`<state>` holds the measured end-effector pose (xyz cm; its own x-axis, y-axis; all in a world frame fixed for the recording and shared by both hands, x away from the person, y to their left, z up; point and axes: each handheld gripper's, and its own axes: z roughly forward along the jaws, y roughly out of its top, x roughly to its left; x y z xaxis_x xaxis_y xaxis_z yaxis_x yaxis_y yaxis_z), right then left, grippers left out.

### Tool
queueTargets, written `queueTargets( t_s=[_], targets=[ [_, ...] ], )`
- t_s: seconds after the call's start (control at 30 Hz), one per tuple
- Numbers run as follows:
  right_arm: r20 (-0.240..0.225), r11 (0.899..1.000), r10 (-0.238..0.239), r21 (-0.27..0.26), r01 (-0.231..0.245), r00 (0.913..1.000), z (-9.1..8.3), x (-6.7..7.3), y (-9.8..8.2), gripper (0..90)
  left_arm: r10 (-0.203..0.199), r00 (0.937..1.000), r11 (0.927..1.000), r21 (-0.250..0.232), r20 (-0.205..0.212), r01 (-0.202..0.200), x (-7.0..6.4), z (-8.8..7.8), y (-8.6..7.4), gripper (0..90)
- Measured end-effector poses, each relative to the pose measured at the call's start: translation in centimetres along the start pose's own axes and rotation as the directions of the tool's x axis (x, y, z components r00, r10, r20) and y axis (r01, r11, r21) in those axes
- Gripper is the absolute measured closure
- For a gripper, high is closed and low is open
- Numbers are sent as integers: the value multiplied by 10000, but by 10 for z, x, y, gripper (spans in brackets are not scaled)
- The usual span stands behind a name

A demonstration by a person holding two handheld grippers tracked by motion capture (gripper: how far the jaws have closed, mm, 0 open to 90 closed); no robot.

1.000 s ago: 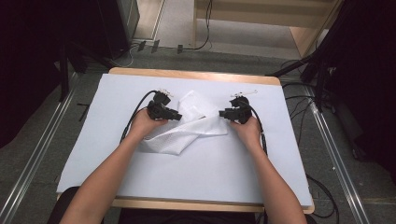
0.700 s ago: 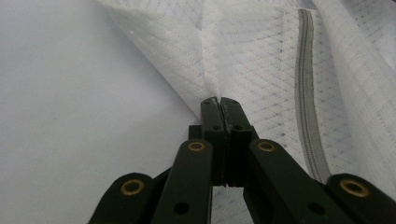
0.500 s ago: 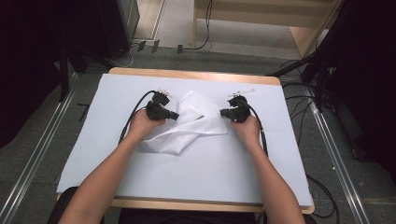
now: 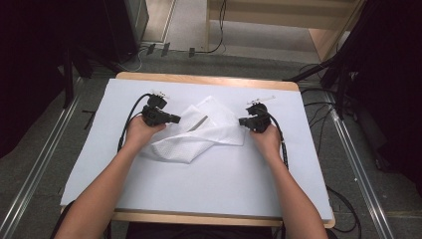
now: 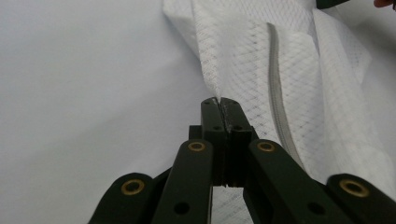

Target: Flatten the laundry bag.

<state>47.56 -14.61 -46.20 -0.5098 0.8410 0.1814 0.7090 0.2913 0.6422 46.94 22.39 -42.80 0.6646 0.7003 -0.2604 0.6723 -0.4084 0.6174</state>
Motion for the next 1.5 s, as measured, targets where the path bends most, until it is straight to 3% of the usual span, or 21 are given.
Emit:
queueTargets(
  t_s=[0.13, 0.4, 0.6, 0.77, 1.07, 1.5],
  targets=[
    [35, 9999, 78, -154, -77, 10000, -13, -3, -4, 900, -200, 9998, 9993, -327, -50, 199, 1, -14, -4, 900],
    [105, 9993, 93, -350, -89, 9999, -32, -10, -14, 900, -555, 9983, 9970, -543, -198, 543, 7, -28, -13, 900],
    [87, 9950, 790, -626, -783, 9968, -39, -26, -24, 900, -990, 9948, 9903, -1007, -251, 960, 12, -41, -27, 900],
    [212, 9940, 865, -685, -849, 9960, -40, -31, -24, 900, -1136, 9929, 9876, -1132, -345, 1090, 16, -48, -34, 900],
    [267, 9930, 1025, -620, -1007, 9944, -32, -39, -23, 900, -1697, 9841, 9804, -1100, -531, 1632, 25, -62, -58, 900],
    [178, 9945, 899, -563, -887, 9958, -18, -38, -10, 900, -1911, 9802, 9781, -935, -511, 1858, 16, -71, -83, 900]
  ],
)
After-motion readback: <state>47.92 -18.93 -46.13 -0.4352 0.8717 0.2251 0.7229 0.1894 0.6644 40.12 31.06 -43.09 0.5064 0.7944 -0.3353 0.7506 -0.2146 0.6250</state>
